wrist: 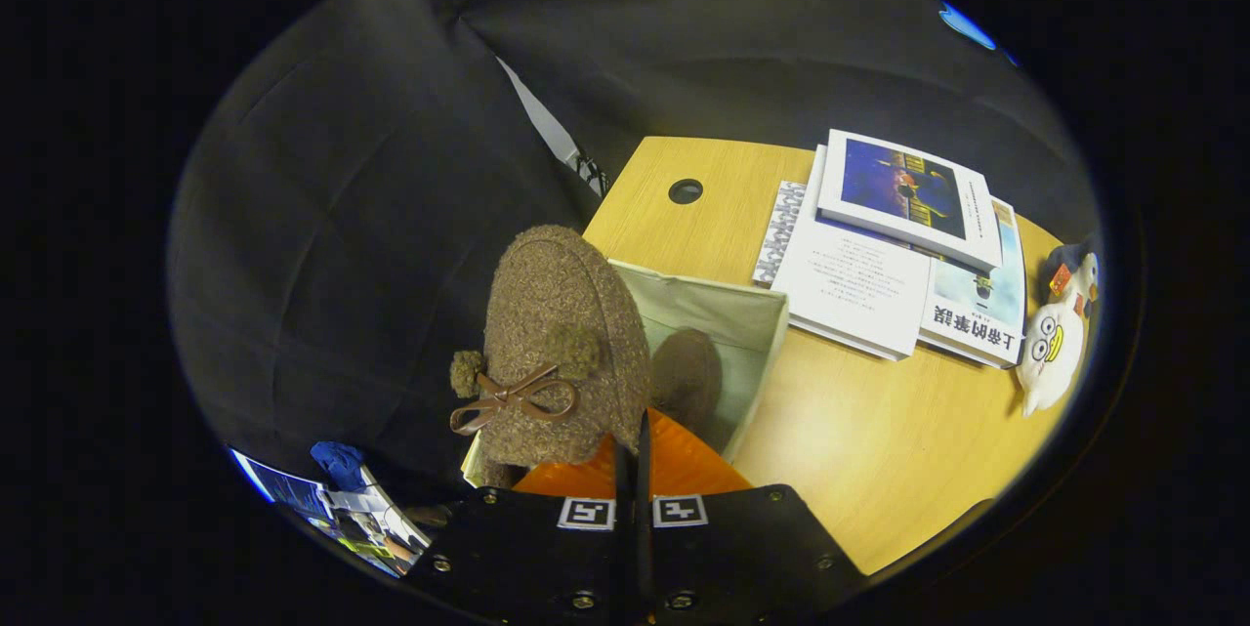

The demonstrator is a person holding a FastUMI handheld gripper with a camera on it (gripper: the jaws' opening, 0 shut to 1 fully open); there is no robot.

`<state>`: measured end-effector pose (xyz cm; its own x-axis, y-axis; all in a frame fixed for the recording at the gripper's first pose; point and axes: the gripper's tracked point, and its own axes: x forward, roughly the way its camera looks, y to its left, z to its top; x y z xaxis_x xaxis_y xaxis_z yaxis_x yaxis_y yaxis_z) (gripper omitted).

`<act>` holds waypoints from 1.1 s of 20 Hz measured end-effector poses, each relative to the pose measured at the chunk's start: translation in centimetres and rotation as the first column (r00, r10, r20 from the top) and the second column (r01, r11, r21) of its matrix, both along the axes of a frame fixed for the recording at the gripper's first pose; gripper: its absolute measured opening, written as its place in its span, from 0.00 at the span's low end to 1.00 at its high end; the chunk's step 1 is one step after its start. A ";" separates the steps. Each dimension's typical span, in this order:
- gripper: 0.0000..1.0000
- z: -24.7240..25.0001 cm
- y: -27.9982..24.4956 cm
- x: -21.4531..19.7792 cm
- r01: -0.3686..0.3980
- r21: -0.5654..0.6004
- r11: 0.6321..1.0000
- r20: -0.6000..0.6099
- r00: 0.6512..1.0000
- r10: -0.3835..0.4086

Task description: Open the storage box then place both shoes into the box .Put the left shoe in first, then the right shoe, with the right side of both shoes facing outward in a uniform manner.

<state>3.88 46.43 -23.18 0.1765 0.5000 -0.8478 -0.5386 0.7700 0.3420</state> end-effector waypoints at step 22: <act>0.99 6.2 -4.1 1.7 0.016 0.149 0.989 0.190 0.981 -0.044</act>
